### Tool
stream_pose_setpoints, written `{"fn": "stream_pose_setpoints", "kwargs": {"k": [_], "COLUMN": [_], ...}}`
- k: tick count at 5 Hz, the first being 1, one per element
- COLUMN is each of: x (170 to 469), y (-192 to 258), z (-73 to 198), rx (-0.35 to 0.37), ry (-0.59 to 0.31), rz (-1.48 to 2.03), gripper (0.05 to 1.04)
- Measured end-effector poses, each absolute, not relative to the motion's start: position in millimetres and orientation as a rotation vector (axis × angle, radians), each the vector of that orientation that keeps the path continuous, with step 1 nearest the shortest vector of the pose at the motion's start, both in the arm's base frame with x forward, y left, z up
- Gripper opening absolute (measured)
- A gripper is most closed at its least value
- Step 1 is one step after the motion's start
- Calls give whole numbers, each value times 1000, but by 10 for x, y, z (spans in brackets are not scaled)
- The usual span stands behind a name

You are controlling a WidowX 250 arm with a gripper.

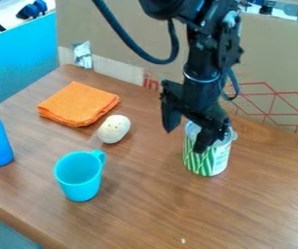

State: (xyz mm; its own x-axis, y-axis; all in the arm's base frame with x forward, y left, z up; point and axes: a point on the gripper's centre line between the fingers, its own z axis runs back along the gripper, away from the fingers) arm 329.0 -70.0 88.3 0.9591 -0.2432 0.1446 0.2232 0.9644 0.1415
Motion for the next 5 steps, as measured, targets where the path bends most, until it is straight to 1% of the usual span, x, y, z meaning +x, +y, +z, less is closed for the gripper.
{"fn": "stream_pose_setpoints", "kwargs": {"k": [1, 2, 3, 4, 5], "x": [3277, 3054, 2808, 2542, 2214], "y": [-712, -678, -628, -559, -410], "z": [873, 962, 1289, 1539, 1697], "rx": [114, 112, 93, 73, 49], "ry": [-163, -169, -257, -306, -263], "rz": [-234, -231, -213, -211, -188], "gripper": [1001, 1001, 1001, 1001, 1001]}}
